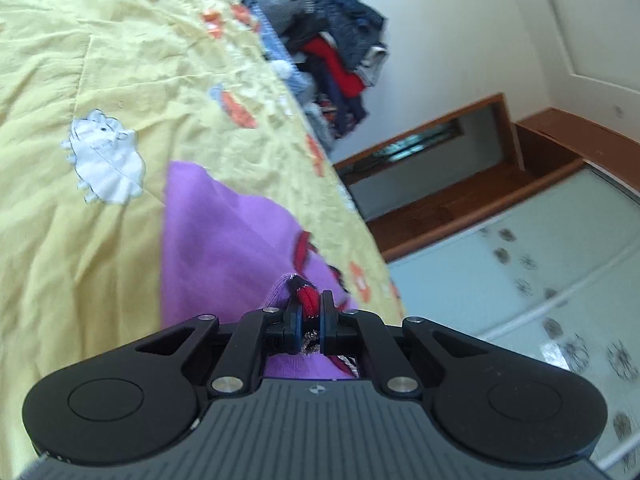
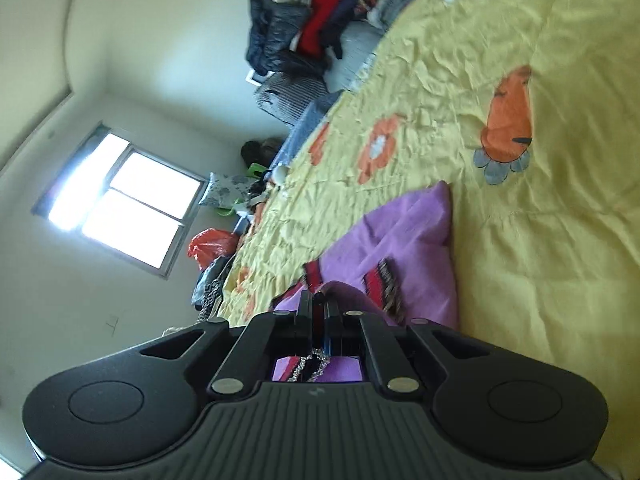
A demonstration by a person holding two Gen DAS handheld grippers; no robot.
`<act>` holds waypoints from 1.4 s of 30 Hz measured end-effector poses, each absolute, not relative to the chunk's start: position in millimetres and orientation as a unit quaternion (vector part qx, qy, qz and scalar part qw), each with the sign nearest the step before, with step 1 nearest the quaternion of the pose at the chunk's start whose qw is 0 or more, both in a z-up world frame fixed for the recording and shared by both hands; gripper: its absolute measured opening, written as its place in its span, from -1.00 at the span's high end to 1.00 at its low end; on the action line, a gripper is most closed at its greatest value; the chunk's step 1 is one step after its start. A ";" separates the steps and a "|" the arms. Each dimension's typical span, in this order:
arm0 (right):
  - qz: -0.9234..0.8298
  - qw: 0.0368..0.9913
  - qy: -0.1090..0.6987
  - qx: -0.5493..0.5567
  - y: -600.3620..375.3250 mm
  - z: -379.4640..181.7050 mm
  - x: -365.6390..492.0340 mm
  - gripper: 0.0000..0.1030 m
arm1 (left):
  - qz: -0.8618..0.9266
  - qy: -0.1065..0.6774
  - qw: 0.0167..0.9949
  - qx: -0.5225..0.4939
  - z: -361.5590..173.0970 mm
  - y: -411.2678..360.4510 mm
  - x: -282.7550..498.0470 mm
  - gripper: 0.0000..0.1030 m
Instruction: Fold small clothes
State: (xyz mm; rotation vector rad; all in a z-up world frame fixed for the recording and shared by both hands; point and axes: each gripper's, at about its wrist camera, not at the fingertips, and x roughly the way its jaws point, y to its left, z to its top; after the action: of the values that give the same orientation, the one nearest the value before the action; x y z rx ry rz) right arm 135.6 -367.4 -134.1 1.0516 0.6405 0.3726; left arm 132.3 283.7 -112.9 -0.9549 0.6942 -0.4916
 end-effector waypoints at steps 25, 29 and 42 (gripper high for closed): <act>0.139 0.794 0.401 0.435 -344.9 -134.1 240.3 0.89 | -0.167 0.356 0.777 -0.491 -143.4 305.0 181.9 0.87; 0.136 0.792 0.414 0.427 -339.9 -134.8 246.3 0.86 | -0.145 0.346 0.782 -0.497 -141.3 318.0 176.1 0.88; 0.165 0.890 0.336 0.261 -345.7 -63.4 177.0 -1.00 | -0.185 0.398 0.827 -0.351 -90.9 294.4 110.7 -0.49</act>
State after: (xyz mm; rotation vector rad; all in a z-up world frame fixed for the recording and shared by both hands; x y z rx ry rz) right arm 177.0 -345.7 -63.4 0.5413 0.6972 0.3420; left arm 110.7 294.4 -90.9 -0.7459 0.8454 -0.3939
